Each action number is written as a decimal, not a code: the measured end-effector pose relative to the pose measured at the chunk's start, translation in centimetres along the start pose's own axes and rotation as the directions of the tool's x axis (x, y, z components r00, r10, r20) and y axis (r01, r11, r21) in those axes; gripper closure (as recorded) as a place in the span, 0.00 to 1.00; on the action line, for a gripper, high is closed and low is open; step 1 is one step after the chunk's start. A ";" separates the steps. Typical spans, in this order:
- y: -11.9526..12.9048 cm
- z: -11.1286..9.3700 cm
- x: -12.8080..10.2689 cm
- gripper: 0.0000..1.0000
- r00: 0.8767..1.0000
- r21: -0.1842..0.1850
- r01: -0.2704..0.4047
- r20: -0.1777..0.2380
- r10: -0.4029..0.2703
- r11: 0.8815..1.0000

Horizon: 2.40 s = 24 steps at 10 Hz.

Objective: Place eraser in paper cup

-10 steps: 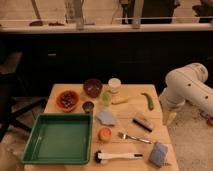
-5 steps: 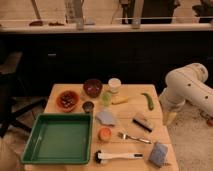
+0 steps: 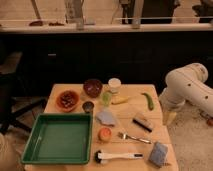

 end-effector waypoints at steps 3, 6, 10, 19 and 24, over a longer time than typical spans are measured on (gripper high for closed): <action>0.0 0.0 0.0 0.20 1.000 0.000 0.000 0.000 0.000 1.000; 0.0 0.0 0.0 0.20 1.000 0.000 0.000 0.000 0.000 1.000; 0.0 0.0 0.0 0.20 1.000 0.000 0.000 0.000 0.000 1.000; 1.7 4.9 1.3 0.20 0.879 0.039 -0.468 0.127 0.460 0.883; 1.8 5.2 1.5 0.20 0.873 0.038 -0.478 0.129 0.470 0.878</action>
